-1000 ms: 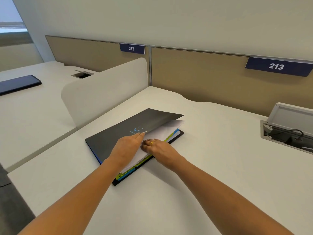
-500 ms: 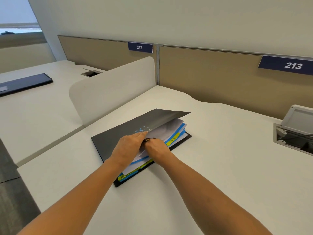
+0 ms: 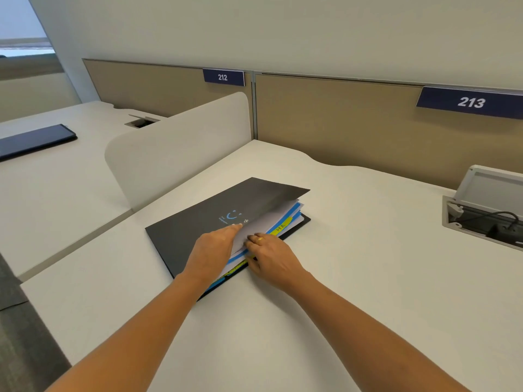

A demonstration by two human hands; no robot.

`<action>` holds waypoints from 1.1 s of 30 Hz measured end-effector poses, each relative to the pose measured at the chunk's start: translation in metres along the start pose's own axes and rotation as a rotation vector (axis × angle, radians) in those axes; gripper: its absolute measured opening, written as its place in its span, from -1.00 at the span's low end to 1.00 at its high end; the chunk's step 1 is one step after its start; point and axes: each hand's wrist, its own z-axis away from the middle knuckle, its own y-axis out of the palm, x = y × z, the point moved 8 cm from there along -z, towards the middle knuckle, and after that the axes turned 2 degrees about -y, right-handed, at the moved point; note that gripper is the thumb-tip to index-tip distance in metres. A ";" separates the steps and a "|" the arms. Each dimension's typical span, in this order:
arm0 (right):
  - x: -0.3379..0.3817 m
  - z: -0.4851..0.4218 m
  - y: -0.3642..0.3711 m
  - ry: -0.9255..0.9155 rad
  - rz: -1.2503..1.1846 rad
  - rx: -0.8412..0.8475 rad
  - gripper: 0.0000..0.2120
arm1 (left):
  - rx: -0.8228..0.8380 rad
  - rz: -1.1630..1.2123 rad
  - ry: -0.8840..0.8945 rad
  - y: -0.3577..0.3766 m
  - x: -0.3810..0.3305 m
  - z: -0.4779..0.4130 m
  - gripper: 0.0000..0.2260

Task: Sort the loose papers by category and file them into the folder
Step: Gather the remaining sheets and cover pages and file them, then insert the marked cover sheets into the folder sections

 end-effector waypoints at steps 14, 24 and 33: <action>-0.021 0.059 0.004 0.253 -0.176 -0.074 -0.55 | 0.373 -0.118 -0.293 0.055 -0.009 0.019 -0.58; -0.038 0.102 0.000 0.457 -0.246 -0.082 -0.43 | 0.325 0.072 -0.367 0.051 -0.049 0.035 -0.58; -0.061 0.179 -0.006 0.680 -0.180 -0.051 -0.53 | 0.299 0.431 -0.444 0.056 -0.130 0.071 -0.49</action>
